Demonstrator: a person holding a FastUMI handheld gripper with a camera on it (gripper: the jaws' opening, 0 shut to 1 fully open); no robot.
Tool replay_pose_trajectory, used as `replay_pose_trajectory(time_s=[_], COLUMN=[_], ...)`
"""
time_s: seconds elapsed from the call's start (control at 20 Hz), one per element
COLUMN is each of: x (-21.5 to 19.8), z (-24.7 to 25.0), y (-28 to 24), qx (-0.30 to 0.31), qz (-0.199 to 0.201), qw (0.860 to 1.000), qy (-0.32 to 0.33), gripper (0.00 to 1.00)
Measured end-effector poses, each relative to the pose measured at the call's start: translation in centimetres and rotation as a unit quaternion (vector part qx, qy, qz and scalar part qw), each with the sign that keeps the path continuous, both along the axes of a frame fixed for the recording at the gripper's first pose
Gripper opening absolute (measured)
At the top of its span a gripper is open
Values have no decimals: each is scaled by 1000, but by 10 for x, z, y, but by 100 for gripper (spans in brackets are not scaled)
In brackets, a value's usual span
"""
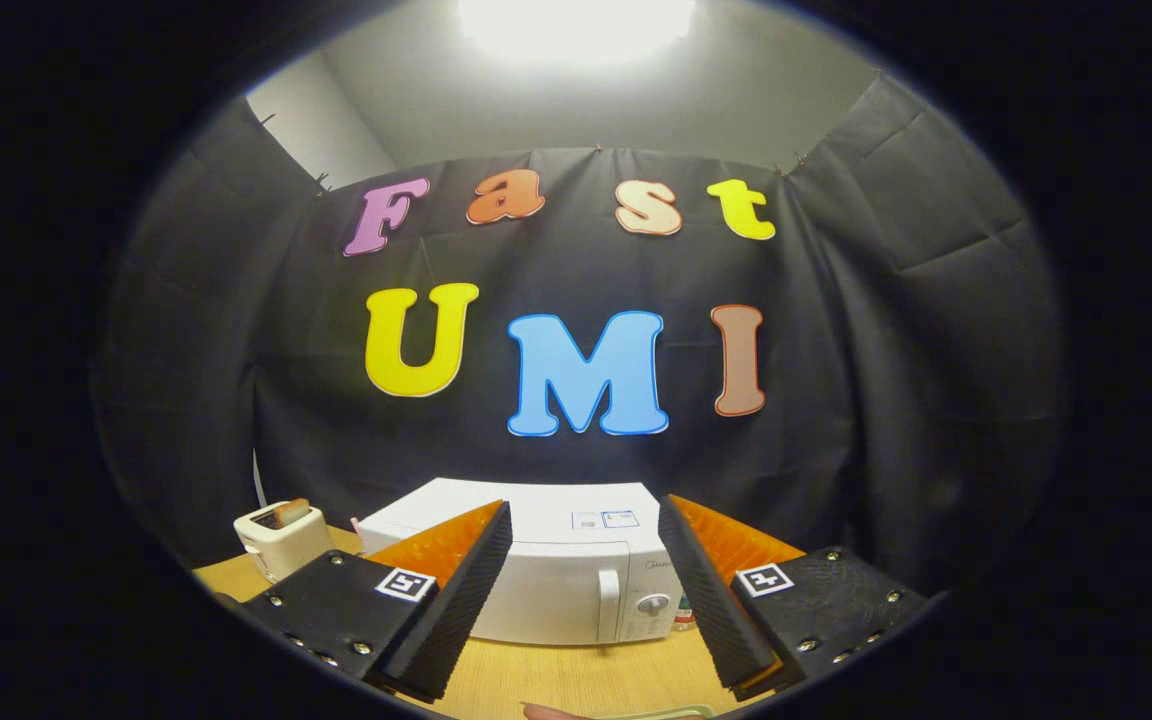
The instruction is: Open the microwave, put the food inside, and close the microwave door.
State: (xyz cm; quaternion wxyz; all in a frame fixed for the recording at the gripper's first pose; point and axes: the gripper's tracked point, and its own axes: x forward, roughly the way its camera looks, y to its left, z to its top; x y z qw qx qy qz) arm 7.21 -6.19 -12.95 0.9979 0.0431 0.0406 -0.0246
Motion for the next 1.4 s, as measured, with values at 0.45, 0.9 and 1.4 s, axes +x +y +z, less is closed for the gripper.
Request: replay_pose_trajectory(time_s=[0.45,0.9,1.4], x=[57,101,109], z=[-110,-195,-229], y=[-16,-22,-15], qx=[-10,-9,-9], qz=[11,12,21], qw=[998,994,991], qy=[59,105,133], gripper=[94,94,31])
